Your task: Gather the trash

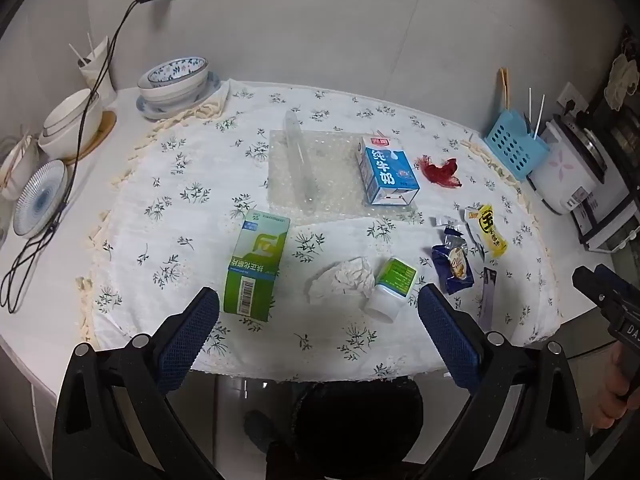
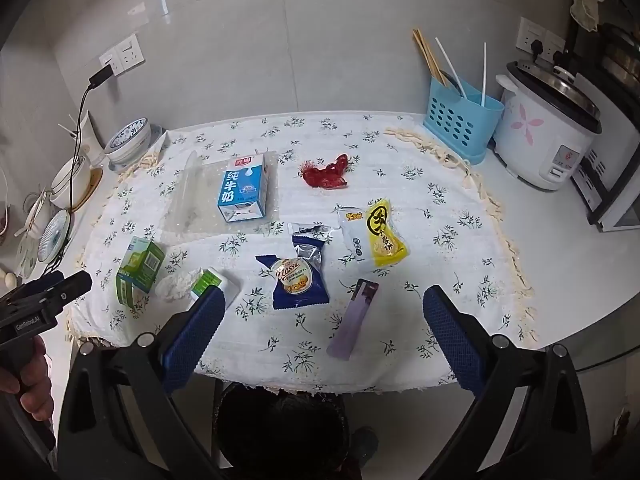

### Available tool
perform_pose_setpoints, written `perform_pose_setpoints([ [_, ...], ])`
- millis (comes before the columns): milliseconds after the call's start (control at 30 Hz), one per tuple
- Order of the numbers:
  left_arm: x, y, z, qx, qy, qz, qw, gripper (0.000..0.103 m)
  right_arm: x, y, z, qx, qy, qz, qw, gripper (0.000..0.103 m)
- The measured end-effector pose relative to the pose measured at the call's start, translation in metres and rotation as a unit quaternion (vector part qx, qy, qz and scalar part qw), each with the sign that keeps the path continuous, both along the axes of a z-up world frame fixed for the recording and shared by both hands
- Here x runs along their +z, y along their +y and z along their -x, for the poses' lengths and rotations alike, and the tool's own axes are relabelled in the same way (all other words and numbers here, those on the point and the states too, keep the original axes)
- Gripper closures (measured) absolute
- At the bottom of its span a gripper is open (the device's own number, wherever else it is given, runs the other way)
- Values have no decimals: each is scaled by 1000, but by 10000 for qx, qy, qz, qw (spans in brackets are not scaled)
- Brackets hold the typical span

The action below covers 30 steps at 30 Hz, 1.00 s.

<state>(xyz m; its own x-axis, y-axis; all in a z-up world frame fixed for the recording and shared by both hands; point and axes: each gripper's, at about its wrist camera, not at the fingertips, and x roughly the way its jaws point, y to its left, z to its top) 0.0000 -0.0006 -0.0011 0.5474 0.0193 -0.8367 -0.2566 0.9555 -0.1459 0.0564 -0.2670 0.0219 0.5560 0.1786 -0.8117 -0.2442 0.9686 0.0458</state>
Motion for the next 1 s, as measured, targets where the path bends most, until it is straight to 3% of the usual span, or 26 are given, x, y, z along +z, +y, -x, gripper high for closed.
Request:
perform_pose_setpoints([
  [1000,-6,3,-2,-22,183,-276,9994,6,-10,6,-2,80,124,-47,9999,8],
])
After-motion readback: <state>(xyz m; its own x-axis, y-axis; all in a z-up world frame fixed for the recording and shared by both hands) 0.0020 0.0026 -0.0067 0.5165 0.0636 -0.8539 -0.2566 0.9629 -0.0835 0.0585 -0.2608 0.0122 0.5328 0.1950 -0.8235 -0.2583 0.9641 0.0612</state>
